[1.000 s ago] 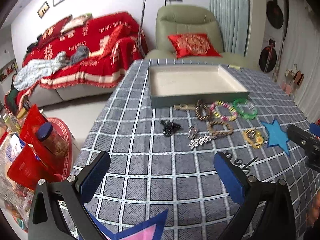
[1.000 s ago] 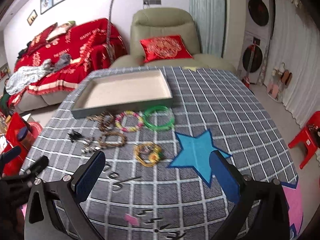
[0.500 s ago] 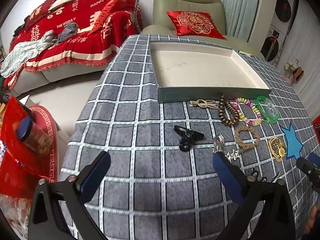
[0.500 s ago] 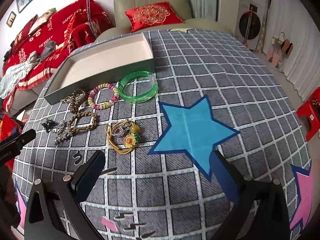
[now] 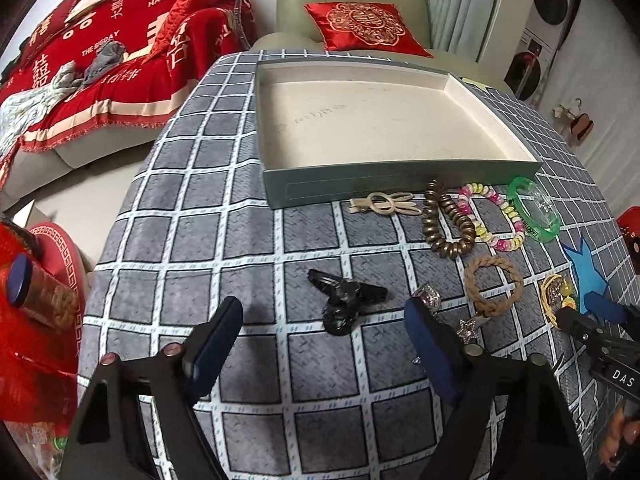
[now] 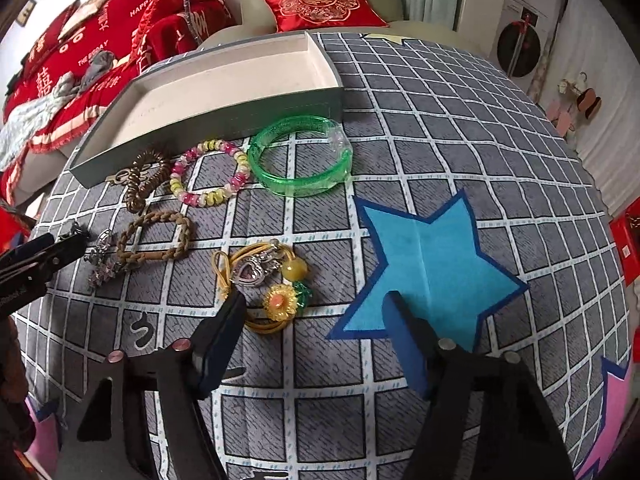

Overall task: Organize jewelry
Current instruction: 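Grasp the black claw clip with the left tool while the right tool grasps the yellow cord bracelet, then lower the black clip into the white tray with the left tool while the right tool releases the bracelet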

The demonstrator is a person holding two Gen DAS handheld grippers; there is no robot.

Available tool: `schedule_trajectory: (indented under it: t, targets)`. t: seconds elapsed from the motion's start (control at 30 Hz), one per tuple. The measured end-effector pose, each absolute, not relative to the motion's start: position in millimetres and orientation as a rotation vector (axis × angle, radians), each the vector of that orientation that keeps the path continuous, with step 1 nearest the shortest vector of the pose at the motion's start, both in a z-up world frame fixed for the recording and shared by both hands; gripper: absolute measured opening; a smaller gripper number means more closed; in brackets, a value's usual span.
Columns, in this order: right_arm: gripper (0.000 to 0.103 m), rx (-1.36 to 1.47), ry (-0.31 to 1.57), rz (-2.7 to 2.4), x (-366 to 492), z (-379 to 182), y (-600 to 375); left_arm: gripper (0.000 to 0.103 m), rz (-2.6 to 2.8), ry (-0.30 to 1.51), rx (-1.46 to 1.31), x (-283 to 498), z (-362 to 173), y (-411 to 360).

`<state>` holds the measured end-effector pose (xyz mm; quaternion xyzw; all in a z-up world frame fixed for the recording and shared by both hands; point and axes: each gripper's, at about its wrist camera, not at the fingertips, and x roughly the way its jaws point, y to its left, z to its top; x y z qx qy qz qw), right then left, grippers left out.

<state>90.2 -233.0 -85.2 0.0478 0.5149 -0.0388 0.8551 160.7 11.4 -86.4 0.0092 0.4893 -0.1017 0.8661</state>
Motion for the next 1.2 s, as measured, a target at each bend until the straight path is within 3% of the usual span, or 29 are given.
schedule_trajectory:
  t: [0.1,0.17,0.23,0.3,1.2]
  targets:
    - [0.058,0.080,1.084,-0.085,92,-84,-230,0.078,-0.225,1.031,0.030,162,-89,7]
    - [0.040,0.082,1.083,-0.073,92,-83,-228,0.066,-0.232,1.020,0.046,161,-89,4]
    - [0.027,0.062,1.082,-0.084,92,-83,-227,0.046,-0.245,1.010,0.054,161,-87,3]
    - [0.024,0.076,1.079,-0.076,92,-82,-227,0.033,-0.258,1.006,0.051,160,-86,4]
    - [0.023,0.248,0.890,0.067,113,-5,-240,0.033,-0.375,0.875,-0.031,156,-15,9]
